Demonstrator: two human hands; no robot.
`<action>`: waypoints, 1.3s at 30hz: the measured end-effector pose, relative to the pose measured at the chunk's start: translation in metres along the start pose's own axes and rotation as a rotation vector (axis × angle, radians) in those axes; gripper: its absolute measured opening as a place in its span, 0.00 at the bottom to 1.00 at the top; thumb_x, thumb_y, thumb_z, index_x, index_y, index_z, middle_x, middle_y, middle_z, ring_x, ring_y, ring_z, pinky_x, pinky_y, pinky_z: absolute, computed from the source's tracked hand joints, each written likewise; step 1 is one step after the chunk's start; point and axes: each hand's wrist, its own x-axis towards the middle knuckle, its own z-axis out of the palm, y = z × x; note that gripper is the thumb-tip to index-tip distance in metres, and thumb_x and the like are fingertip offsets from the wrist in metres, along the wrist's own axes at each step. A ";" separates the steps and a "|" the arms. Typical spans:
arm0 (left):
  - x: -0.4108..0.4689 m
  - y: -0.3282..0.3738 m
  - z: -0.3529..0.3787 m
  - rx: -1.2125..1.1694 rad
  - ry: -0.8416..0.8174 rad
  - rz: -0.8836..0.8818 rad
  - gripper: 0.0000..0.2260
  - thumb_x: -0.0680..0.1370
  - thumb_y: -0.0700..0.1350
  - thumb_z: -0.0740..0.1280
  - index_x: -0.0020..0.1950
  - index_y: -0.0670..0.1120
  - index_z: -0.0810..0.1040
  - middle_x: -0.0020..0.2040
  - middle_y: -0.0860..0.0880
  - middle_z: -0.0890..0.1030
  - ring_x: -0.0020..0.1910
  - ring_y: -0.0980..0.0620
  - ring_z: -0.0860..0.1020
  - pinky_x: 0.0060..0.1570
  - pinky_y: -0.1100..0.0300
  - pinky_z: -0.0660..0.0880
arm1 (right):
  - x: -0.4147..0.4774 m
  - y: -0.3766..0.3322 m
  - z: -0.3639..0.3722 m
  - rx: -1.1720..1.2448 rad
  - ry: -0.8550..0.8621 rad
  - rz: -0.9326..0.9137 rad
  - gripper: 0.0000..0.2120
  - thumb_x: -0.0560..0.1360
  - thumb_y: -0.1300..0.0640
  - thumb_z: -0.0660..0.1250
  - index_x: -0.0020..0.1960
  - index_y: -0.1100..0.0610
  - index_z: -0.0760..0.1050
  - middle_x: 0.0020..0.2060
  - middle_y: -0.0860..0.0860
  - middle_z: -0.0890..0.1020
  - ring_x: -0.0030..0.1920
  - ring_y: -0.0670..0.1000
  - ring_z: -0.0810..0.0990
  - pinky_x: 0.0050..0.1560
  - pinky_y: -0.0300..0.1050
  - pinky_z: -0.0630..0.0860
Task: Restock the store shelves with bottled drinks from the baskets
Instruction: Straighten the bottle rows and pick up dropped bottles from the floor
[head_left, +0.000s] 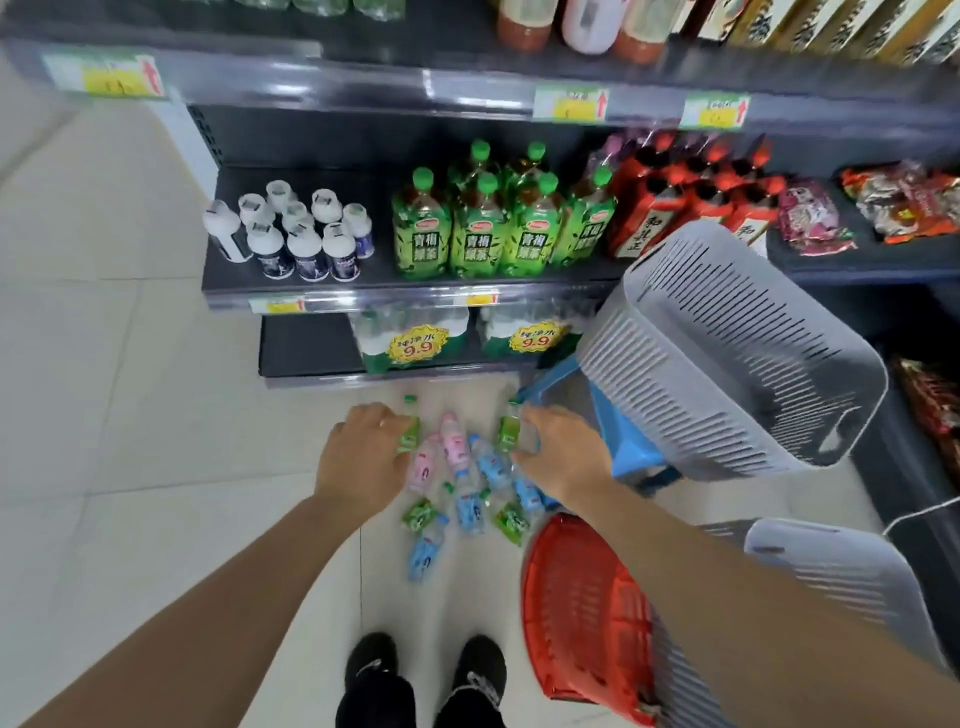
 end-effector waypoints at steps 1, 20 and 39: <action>-0.001 -0.004 0.018 0.006 -0.022 -0.020 0.17 0.77 0.46 0.66 0.66 0.48 0.75 0.63 0.45 0.74 0.64 0.45 0.69 0.60 0.52 0.69 | 0.005 0.005 0.016 -0.008 -0.018 0.000 0.16 0.75 0.51 0.66 0.61 0.53 0.73 0.56 0.54 0.76 0.59 0.56 0.75 0.49 0.49 0.76; 0.003 -0.107 0.394 0.064 -0.455 -0.141 0.20 0.78 0.53 0.64 0.69 0.50 0.70 0.61 0.48 0.74 0.62 0.47 0.72 0.58 0.53 0.72 | 0.119 0.097 0.368 -0.015 -0.216 0.073 0.18 0.74 0.48 0.69 0.60 0.54 0.74 0.57 0.55 0.78 0.59 0.57 0.76 0.54 0.47 0.74; 0.035 -0.134 0.556 -0.036 -0.694 -0.328 0.37 0.69 0.54 0.74 0.72 0.47 0.59 0.61 0.48 0.77 0.61 0.47 0.77 0.56 0.56 0.75 | 0.212 0.139 0.538 0.293 -0.298 0.275 0.33 0.70 0.48 0.74 0.67 0.56 0.61 0.58 0.55 0.77 0.57 0.57 0.78 0.50 0.46 0.74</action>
